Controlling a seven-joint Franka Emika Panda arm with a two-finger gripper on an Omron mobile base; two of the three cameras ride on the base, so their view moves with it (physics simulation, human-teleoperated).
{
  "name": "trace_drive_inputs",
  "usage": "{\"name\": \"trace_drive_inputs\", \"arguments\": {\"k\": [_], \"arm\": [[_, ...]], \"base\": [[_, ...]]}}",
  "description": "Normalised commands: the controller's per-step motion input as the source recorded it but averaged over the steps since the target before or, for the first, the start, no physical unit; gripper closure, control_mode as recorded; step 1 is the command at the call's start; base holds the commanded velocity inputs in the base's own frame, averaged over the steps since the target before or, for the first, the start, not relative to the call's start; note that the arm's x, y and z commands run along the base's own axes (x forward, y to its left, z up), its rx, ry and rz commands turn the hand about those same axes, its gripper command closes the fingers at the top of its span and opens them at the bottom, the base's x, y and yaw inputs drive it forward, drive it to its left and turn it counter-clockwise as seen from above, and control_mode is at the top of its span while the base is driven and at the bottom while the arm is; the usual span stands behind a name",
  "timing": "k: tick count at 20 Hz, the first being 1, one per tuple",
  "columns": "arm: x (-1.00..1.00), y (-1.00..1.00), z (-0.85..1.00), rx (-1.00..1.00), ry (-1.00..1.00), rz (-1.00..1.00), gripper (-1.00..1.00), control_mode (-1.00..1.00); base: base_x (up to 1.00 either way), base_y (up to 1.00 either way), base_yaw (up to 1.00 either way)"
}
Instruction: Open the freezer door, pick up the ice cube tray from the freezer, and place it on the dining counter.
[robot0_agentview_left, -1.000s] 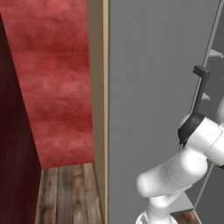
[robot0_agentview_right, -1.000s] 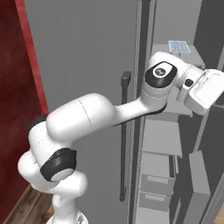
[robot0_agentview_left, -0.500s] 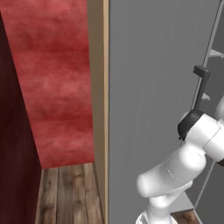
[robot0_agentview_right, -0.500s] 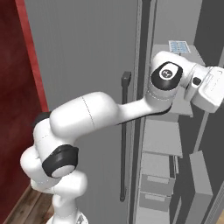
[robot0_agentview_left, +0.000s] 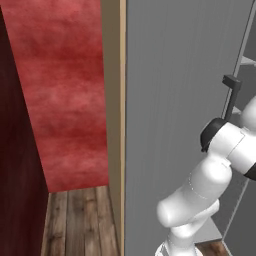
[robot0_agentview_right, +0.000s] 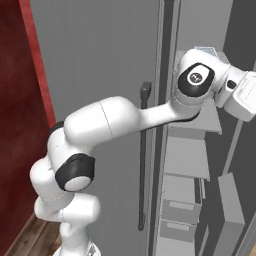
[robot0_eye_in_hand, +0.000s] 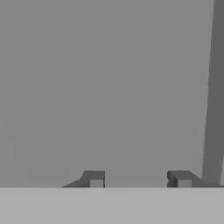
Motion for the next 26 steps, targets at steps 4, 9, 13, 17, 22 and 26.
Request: {"name": "trace_drive_inputs", "arguments": {"k": [4, 9, 13, 17, 22, 26], "arm": [[-0.38, 0.69, 0.00, 0.00, 0.01, 0.16, -1.00, -1.00], [-0.46, 0.99, 0.06, 0.00, 0.05, 0.21, -1.00, -1.00], [-0.44, 0.96, 0.01, 0.00, 0.09, 0.25, -1.00, -1.00], [-0.47, 0.80, 0.00, 0.00, 0.10, 0.28, -1.00, -1.00], [-0.46, 0.74, 0.00, 0.00, 0.14, 0.31, -1.00, -1.00], [-0.44, 0.71, 0.00, 0.00, 0.15, 0.35, -1.00, -1.00]], "base": [[0.00, 0.00, 0.00], [0.00, 0.00, 0.00], [0.00, 0.00, 0.00], [0.00, 0.00, 0.00], [0.00, 0.00, 0.00], [0.00, 0.00, 0.00]]}}
